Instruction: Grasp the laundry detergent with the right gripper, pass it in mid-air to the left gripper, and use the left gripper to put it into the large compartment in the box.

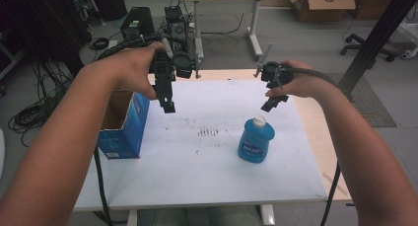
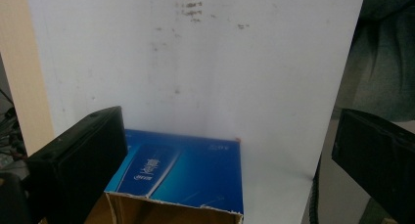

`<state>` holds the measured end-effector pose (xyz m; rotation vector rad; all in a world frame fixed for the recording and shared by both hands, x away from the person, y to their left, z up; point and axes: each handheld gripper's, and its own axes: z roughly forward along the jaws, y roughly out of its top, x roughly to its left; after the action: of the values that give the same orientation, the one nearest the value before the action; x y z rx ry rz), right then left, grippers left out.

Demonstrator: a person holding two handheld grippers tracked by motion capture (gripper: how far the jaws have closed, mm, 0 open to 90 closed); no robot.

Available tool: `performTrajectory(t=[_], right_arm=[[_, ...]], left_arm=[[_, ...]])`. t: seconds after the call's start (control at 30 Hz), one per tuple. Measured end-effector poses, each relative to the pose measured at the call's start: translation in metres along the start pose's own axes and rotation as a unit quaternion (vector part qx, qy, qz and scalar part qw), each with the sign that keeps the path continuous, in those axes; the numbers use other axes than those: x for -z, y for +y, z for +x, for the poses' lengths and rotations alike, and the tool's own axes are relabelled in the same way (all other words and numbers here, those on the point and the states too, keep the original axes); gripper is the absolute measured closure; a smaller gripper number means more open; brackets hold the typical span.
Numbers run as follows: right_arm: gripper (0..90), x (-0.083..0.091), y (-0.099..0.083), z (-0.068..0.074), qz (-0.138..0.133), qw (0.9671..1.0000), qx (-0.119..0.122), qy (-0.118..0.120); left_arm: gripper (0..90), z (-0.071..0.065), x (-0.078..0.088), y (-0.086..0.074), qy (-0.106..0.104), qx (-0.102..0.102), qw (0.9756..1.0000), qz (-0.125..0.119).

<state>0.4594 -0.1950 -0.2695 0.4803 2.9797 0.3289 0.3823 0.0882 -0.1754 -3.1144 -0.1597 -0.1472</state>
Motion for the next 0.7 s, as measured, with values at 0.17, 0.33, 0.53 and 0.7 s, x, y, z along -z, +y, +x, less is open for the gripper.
performTrajectory(t=[0.17,0.33,0.53,0.7], right_arm=[[4.2,0.001,0.000,-0.002,-0.003,1.0000,-0.002,-0.001],[4.2,0.002,-0.002,-0.003,-0.006,1.0000,-0.005,-0.004],[4.3,0.002,-0.008,-0.001,-0.006,0.9999,-0.007,-0.005],[4.3,0.003,-0.013,0.000,-0.007,0.9999,-0.011,-0.007]], left_arm=[[0.4,-0.001,-0.002,0.001,-0.002,-0.002,1.0000,0.002],[0.4,-0.005,-0.005,0.000,-0.003,-0.003,1.0000,0.005],[0.3,-0.014,-0.006,-0.002,-0.006,-0.003,0.9999,0.011],[0.4,-0.024,-0.006,-0.004,-0.005,-0.008,0.9999,0.010]])
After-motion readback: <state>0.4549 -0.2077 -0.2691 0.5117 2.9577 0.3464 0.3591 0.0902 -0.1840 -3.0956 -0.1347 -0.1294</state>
